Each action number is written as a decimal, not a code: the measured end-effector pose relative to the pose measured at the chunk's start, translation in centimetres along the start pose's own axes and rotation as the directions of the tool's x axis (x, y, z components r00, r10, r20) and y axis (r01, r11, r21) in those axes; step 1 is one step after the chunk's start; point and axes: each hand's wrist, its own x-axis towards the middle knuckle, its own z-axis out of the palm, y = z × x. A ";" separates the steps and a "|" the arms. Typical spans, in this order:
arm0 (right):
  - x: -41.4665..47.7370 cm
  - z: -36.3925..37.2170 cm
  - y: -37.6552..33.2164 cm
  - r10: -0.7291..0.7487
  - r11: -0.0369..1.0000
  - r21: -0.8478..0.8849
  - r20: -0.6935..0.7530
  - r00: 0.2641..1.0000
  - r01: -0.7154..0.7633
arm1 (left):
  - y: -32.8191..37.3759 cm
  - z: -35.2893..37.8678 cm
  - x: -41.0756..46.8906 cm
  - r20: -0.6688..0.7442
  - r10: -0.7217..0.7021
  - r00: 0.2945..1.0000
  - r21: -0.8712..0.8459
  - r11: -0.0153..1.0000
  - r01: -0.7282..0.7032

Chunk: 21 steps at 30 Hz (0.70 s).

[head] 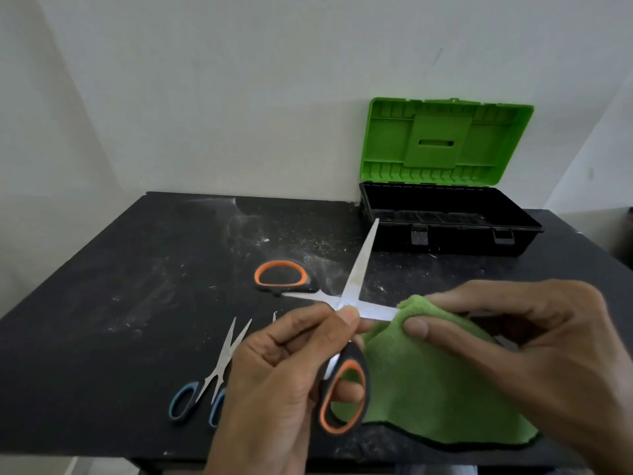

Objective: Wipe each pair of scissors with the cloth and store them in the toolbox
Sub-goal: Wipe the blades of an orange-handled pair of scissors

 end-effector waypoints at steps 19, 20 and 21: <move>0.9 0.5 1.5 0.372 0.824 0.364 0.231 0.899 -0.434 | -1.6 -1.2 1.0 0.024 0.224 0.974 0.125 0.966 -0.225; 1.0 0.6 1.5 0.366 0.820 0.381 0.223 0.903 -0.426 | -1.6 -1.2 1.0 0.025 0.223 0.974 0.127 0.966 -0.225; 1.1 0.8 1.4 0.360 0.820 0.389 0.220 0.907 -0.420 | -1.7 -1.2 1.0 0.029 0.219 0.975 0.128 0.967 -0.221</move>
